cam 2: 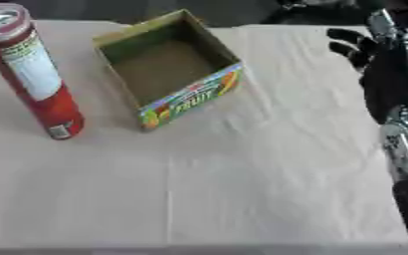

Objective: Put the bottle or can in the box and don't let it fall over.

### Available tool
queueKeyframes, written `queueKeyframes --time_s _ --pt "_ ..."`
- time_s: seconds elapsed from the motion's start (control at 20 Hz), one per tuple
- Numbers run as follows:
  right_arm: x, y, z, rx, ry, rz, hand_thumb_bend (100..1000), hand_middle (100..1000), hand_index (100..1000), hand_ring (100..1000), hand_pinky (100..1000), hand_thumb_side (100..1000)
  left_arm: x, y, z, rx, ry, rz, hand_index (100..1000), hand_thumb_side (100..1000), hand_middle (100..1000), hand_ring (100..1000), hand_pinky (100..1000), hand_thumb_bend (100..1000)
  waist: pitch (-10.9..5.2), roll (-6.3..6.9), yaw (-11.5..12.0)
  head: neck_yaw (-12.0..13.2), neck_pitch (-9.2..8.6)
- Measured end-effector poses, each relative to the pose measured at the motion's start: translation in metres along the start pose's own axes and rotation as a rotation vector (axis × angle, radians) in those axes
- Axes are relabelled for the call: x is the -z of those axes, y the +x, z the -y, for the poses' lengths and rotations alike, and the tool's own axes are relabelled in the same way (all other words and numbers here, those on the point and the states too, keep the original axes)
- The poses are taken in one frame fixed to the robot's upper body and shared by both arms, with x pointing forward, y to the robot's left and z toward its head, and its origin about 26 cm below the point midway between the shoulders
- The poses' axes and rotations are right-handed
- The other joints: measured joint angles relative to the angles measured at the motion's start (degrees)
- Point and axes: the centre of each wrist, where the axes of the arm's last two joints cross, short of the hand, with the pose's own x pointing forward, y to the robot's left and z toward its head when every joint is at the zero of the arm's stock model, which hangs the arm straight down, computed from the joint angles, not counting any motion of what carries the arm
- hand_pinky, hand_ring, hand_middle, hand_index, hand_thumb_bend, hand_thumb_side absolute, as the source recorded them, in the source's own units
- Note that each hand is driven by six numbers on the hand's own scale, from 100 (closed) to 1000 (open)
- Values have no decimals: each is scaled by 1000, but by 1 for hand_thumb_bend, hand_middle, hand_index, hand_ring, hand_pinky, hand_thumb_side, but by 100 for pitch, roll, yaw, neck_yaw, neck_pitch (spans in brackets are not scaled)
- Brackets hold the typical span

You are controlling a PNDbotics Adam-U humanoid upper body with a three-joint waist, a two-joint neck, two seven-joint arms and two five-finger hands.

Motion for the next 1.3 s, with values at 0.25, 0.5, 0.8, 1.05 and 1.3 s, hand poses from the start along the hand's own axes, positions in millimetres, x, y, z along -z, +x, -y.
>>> queueKeyframes --time_s 0.25,0.5,0.8,1.05,1.3 --pt "0 0 0 0 1 0 100 905 946 785 847 693 3 3 0 -1 -3 9 941 476 1000 1000 877 416 0 0 0 0 0" --pt "0 0 0 0 4 -2 100 906 946 785 848 693 15 4 2 -3 -23 7 941 506 1000 1000 881 456 0 -1 -3 4 -1" --pt "0 0 0 0 10 -2 100 906 946 785 848 693 36 9 4 21 -69 -2 942 515 1000 1000 886 470 0 -1 -38 19 -6" --pt "1 1 -1 1 17 1 100 907 947 786 848 693 51 12 7 53 -126 -7 945 519 1000 1000 891 478 0 3 -54 38 -11" --pt "2 1 -2 1 24 -2 100 907 947 786 848 696 57 11 16 67 -222 -5 948 532 1000 1000 901 484 0 16 -79 56 -13"
